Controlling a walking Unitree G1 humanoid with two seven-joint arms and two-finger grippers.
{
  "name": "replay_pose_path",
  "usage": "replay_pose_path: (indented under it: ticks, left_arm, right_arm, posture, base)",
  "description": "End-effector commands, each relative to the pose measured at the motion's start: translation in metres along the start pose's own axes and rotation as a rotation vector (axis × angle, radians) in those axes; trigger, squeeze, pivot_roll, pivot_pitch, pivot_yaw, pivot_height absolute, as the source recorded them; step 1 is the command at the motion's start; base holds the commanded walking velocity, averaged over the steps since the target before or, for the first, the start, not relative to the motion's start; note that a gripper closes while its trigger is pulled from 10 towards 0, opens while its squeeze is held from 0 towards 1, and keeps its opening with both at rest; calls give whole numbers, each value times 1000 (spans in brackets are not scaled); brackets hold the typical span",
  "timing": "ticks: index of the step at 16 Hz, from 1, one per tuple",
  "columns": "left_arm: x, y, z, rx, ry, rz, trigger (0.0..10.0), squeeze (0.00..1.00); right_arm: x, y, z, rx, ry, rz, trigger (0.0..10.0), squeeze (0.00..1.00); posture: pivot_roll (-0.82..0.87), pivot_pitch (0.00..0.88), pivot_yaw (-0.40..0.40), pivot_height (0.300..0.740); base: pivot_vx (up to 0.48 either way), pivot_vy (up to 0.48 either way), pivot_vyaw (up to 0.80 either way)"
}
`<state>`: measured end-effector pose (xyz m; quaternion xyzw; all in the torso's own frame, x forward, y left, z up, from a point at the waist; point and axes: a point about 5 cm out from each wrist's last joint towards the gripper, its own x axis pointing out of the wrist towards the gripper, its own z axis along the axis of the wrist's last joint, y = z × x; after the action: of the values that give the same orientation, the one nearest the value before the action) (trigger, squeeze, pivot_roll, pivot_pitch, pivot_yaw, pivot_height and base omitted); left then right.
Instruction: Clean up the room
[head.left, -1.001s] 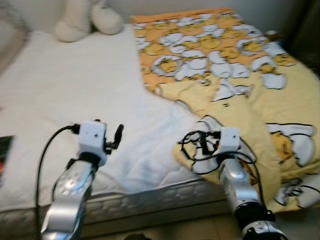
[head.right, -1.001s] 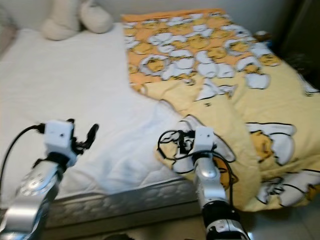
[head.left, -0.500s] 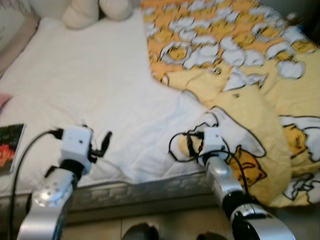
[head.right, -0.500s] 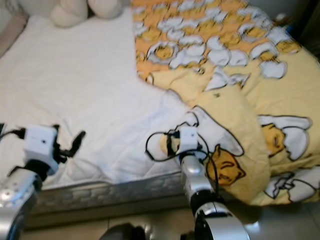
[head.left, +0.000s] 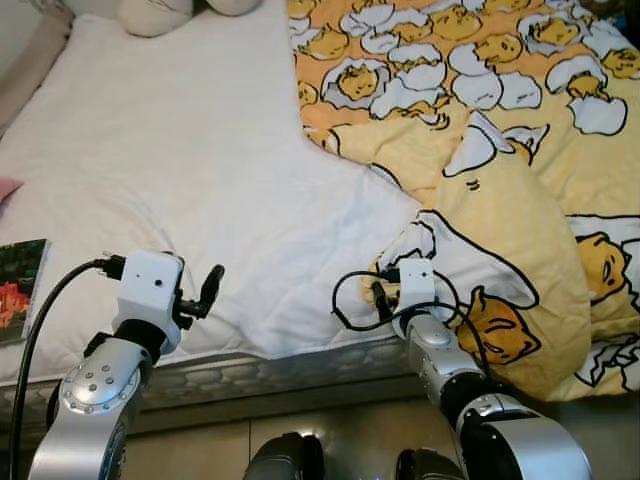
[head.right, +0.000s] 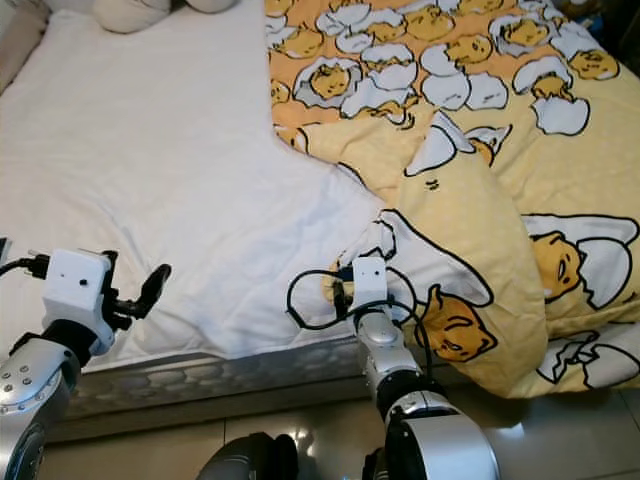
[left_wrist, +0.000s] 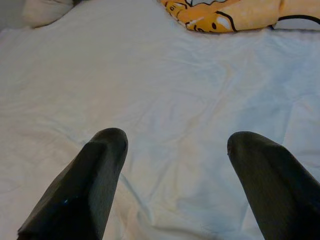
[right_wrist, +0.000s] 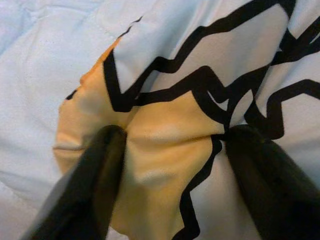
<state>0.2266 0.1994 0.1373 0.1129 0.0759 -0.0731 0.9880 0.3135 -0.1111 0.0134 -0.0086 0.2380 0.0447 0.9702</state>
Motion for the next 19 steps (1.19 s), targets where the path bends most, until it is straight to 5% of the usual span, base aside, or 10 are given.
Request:
replay_pose_path:
  ticks: [1, 6, 9, 15, 19]
  left_arm:
    - [0, 0, 0, 7, 15, -7, 10000, 0]
    - [2, -3, -1, -5, 16, -18, 10000, 0]
    - [3, -5, -2, -18, 14, -20, 10000, 0]
    - [9, -11, -3, -26, 13, -43, 10000, 0]
    - [9, -14, -6, -29, 19, -49, 10000, 0]
  right_arm:
    - [-4, 12, -17, 11, 69, 50, 0, 0]
    - [-11, 34, -30, -36, 54, 178, 0, 0]
    - [-30, 63, -63, -53, 118, 363, 0, 0]
    - [-65, 62, -119, -62, 265, 566, 0, 0]
    - [-82, 59, -140, -160, 322, 672, 0, 0]
  posture:
    - [173, 201, 152, 740]
    - [151, 198, 148, 740]
    - [138, 192, 147, 740]
    - [98, 182, 145, 740]
    - [99, 181, 145, 740]
  base:
    - [0, 0, 0]
    - [0, 0, 0]
    - [0, 0, 0]
    - [0, 0, 0]
    - [0, 0, 0]
